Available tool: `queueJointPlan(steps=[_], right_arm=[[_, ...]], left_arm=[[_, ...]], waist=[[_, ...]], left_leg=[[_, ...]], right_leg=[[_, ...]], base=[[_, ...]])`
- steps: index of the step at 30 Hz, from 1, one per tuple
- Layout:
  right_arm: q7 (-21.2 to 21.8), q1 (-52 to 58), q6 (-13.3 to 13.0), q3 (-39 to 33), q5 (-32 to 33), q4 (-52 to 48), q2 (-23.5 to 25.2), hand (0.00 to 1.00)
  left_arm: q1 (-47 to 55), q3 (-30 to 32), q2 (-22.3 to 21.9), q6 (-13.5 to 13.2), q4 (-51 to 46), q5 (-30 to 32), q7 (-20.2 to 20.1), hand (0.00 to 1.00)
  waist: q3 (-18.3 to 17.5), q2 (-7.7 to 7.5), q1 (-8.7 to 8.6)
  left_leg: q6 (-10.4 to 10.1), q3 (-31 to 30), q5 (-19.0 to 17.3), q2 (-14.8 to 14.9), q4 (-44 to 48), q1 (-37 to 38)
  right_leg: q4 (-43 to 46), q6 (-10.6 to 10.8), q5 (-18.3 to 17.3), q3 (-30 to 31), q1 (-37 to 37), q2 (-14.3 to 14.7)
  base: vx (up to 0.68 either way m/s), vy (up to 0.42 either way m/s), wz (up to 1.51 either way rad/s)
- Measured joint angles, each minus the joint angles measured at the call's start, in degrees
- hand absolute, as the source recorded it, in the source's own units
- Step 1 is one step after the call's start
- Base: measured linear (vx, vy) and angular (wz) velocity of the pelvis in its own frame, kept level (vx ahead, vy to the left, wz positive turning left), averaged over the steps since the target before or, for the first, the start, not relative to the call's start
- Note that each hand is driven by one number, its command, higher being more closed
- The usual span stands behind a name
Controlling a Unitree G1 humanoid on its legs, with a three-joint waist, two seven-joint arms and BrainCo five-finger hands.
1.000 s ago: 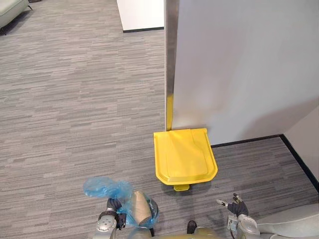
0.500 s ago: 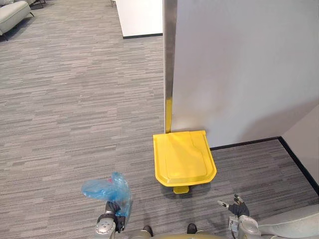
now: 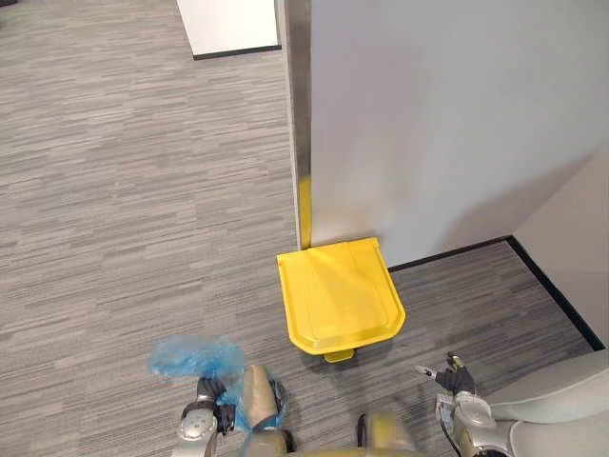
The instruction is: Gather rubbish on tea table into small bin, then transfer packed bag to large trash can.
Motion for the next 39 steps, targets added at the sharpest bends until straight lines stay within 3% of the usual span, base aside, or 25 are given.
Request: queueJointPlan(steps=[1, 3, 4, 5, 6, 7, 10, 11, 14, 19, 27, 32, 36, 37, 38, 39], right_arm=[[-0.01, 0.22, 0.51, 0.01, 0.07, -0.12, 0.31, 0.00], [-0.15, 0.65, 0.92, -0.03, 0.54, -2.07, 1.01, 0.00], [-0.30, 1.02, 0.94, -0.29, 0.88, -3.68, 0.95, 0.00], [-0.58, 1.15, 0.95, -0.57, 1.03, -4.33, 0.83, 0.00], [-1.15, 0.80, 0.95, -1.11, 1.27, -5.50, 0.76, 0.00], [-1.26, 0.41, 0.92, -1.41, 1.65, -6.41, 0.70, 0.00], [-1.22, 2.01, 1.01, -3.89, 2.37, -8.60, 1.01, 0.00], [-1.15, 3.20, 0.99, -5.02, 2.65, -9.84, 1.15, 0.00], [-1.11, 3.09, 1.03, -7.52, 3.33, -10.47, 2.69, 0.00], [-1.20, 4.31, 1.12, -10.01, 4.91, -10.57, 4.12, 0.00], [-1.22, 7.89, 1.41, -9.94, 7.16, -10.43, 5.46, 0.00], [-1.22, 8.16, 1.42, -9.91, 7.06, -10.55, 5.77, 0.00], [-1.17, 9.99, 1.53, -9.69, 6.95, -10.53, 6.51, 0.00], [-1.14, 9.69, 1.55, -9.59, 6.93, -10.65, 6.55, 0.00], [-1.16, 10.02, 1.57, -9.39, 6.84, -10.73, 6.99, 0.00], [-1.15, 10.93, 1.65, -9.38, 6.70, -10.49, 7.31, 0.00]], left_arm=[[-0.41, -0.01, 0.52, 0.01, -0.08, -0.02, 0.23, 1.00], [-1.23, -0.40, 1.76, 0.10, -0.16, -0.08, 0.33, 1.00], [-2.35, -0.64, 1.84, 0.20, -0.17, -0.13, 0.36, 1.00], [-2.79, -0.75, 1.67, 0.19, -0.34, -0.32, 0.41, 1.00], [-4.35, -1.02, 1.54, 0.12, -0.63, -0.63, 0.63, 1.00], [-5.92, -1.06, 1.40, 0.09, -0.68, -0.64, 1.08, 1.00], [-7.05, -1.19, 0.52, -0.10, -2.26, -0.61, 1.08, 1.00], [-6.96, -1.16, 0.26, -0.72, -3.74, -0.59, 1.05, 1.00], [-6.95, -1.01, 0.25, -0.68, -4.25, -0.34, 0.93, 1.00], [-8.93, -1.15, -2.72, -0.61, -4.22, 0.13, -0.22, 1.00], [-6.32, -1.19, -2.98, -0.40, -4.24, 0.11, -0.13, 1.00], [-3.79, -1.09, -2.83, 0.08, -4.26, 0.10, 0.06, 1.00], [-3.45, -1.03, -2.86, 0.22, -4.45, 0.08, 0.07, 1.00], [-3.16, -0.79, -3.53, 0.25, -4.73, 0.08, 0.06, 1.00], [-2.71, -0.54, -4.10, 0.09, -5.82, 0.07, 0.06, 1.00], [-2.36, -0.40, -4.15, 0.12, -5.97, 0.06, 0.20, 1.00]], waist=[[0.50, -0.62, 0.15], [1.43, -1.61, 0.03], [2.16, -1.51, -0.38], [2.16, -1.09, -0.37], [2.33, -0.89, 0.40], [3.57, 0.17, 0.40], [3.85, 0.56, 0.17], [3.49, 0.96, 0.56], [3.53, 1.37, 0.71], [3.05, 1.26, 0.07], [-1.92, 0.57, 0.17], [-2.48, -0.50, 0.46], [-2.93, -2.03, 0.39], [-3.50, -0.77, 0.79], [-3.33, -1.41, 0.08], [-3.87, -3.35, 0.43]], left_leg=[[0.17, -0.03, -2.33, 0.30, 2.69, 0.77], [-0.02, -0.06, -4.76, 0.36, 5.43, 2.17], [-0.76, -0.61, -5.96, 0.66, 7.62, 2.49], [-1.33, -1.23, -6.88, 0.90, 8.76, 2.51], [-2.89, -1.80, -8.24, 1.78, 10.55, 2.61], [-3.54, -2.22, -8.22, 1.85, 10.28, 3.43], [-5.12, -3.86, -5.33, -0.24, 6.53, 6.57], [-5.13, -4.91, -5.19, -0.31, 6.68, 6.67], [-5.13, -7.60, -5.19, 0.97, 6.86, 6.26], [-5.25, -9.47, -5.18, 1.90, 2.99, 6.54], [-6.01, -12.37, -4.99, 2.49, 1.52, 4.99], [-6.28, -12.00, -5.17, 2.74, 5.63, 3.30], [-6.47, -11.54, -5.28, 2.66, 9.39, 1.48], [-6.22, -11.34, -4.69, 4.45, 8.15, 1.12], [-6.65, -10.91, -4.42, 4.16, 6.54, 0.99], [-6.51, -10.93, -3.45, 3.03, 6.45, 0.72]], right_leg=[[-1.66, -0.76, -0.37, -1.26, -2.27, -0.18], [-8.98, -0.18, 1.41, -3.19, -4.78, -0.14], [-12.78, -1.26, 3.88, -4.87, -4.54, -0.75], [-15.01, -0.54, 5.49, -4.89, -3.22, -1.13], [-17.50, -1.12, 11.81, -5.50, -0.99, -1.00], [-15.28, -2.60, 12.63, -5.87, -0.82, -1.58], [-9.96, -2.76, 8.27, -4.82, -0.74, -3.40], [-8.57, -2.23, 5.23, -3.38, -0.68, -3.13], [-7.73, -2.62, 3.20, -3.71, -1.04, -1.67], [-9.02, -2.90, 3.32, -5.83, -1.03, -0.64], [-10.83, -3.09, 3.01, -6.67, -0.90, 0.21], [-10.60, -2.18, 3.78, -5.35, -0.64, 0.86], [-10.78, -2.30, 5.96, -5.60, -0.21, -0.47], [-11.94, -1.64, 7.03, -5.30, 0.24, 0.48], [-1.64, -2.36, 3.11, -3.73, -1.22, -0.63], [6.45, -1.47, -1.26, -2.15, -0.12, -2.19]], base=[[0.11, 0.037, -0.01], [0.20, -0.027, 0.21], [0.25, -0.053, 0.36], [0.30, -0.043, 0.21], [0.29, -0.024, 0.15], [0.34, -0.031, 0.21], [0.24, -0.044, 0.40], [0.22, -0.086, 0.18], [0.17, -0.087, 0.00], [0.00, -0.077, 0.14], [-0.08, -0.044, 0.19], [-0.07, -0.005, 0.03], [-0.09, 0.019, 0.14], [-0.11, -0.002, 0.28], [-0.09, -0.040, 0.42], [-0.09, -0.029, 0.50]])
